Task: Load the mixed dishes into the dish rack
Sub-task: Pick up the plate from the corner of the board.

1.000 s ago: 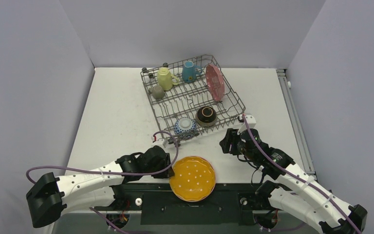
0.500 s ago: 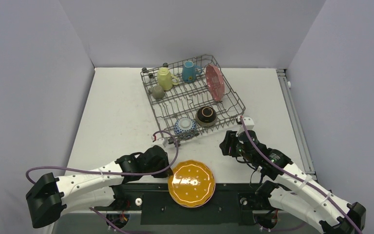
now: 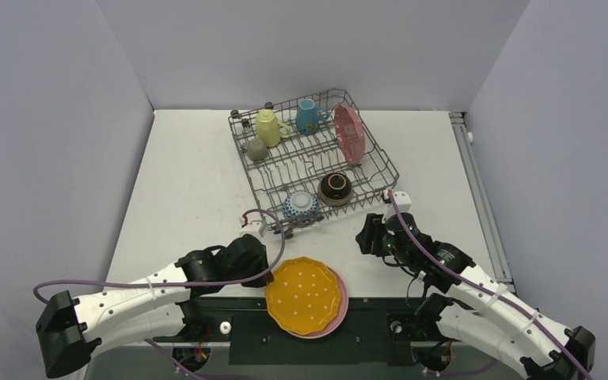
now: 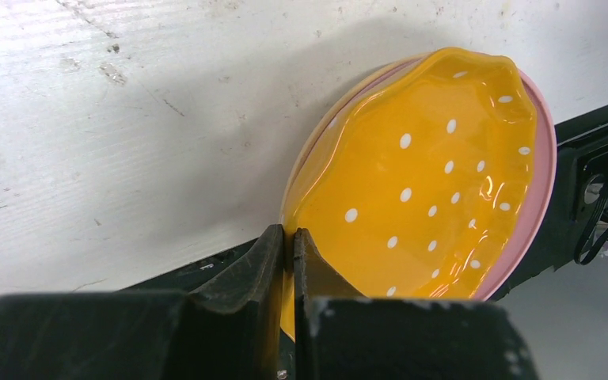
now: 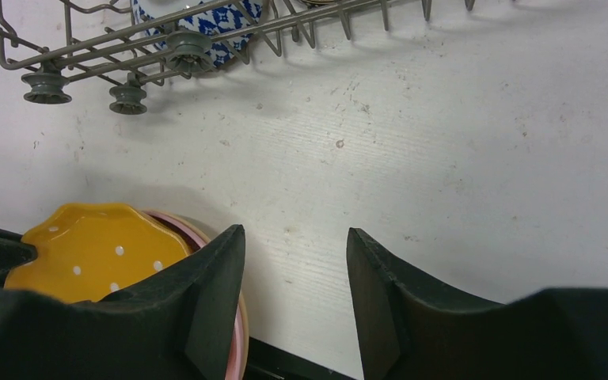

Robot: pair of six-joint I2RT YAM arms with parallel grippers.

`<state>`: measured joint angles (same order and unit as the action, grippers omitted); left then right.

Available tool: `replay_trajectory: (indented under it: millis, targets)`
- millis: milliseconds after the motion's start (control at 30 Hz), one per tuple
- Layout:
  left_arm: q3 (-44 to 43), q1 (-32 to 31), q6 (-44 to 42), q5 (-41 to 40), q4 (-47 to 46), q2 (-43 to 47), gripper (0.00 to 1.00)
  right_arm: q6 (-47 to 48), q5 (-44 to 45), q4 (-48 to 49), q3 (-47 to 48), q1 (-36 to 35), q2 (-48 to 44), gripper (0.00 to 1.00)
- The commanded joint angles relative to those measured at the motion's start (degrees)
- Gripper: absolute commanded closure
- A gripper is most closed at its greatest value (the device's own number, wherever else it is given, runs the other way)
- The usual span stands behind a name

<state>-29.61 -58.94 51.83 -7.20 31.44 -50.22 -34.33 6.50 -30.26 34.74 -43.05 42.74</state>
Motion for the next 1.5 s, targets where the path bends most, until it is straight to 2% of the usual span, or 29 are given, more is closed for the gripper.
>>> replay_trajectory:
  millis: [0,300,467,900,1233,1467]
  targets:
    - [-4.7,-0.2,-0.9,-1.7,0.7,2.2,1.0,0.1,-1.0,0.8,2.3,-0.8,-0.1,0.54]
    - [-7.6,-0.1,-1.2,-4.8,5.6,6.2,1.0,-0.9,-11.2,2.0,1.9,-1.6,-1.6,0.54]
    - [-6.9,0.0,-0.7,-5.7,7.0,7.8,1.0,-2.9,-15.1,3.7,1.0,-4.3,-0.2,0.54]
    - [-3.5,0.1,2.7,-7.7,9.5,13.5,1.0,-8.0,-9.8,9.2,-0.3,-18.5,9.8,0.51]
    - [0.6,0.1,4.6,-7.3,7.8,15.0,1.0,-10.6,-7.7,13.4,-1.8,-22.8,17.9,0.51]
    - [2.2,0.0,5.2,-7.3,7.4,15.3,1.0,-12.6,-6.7,15.8,-4.2,-23.3,19.7,0.5]
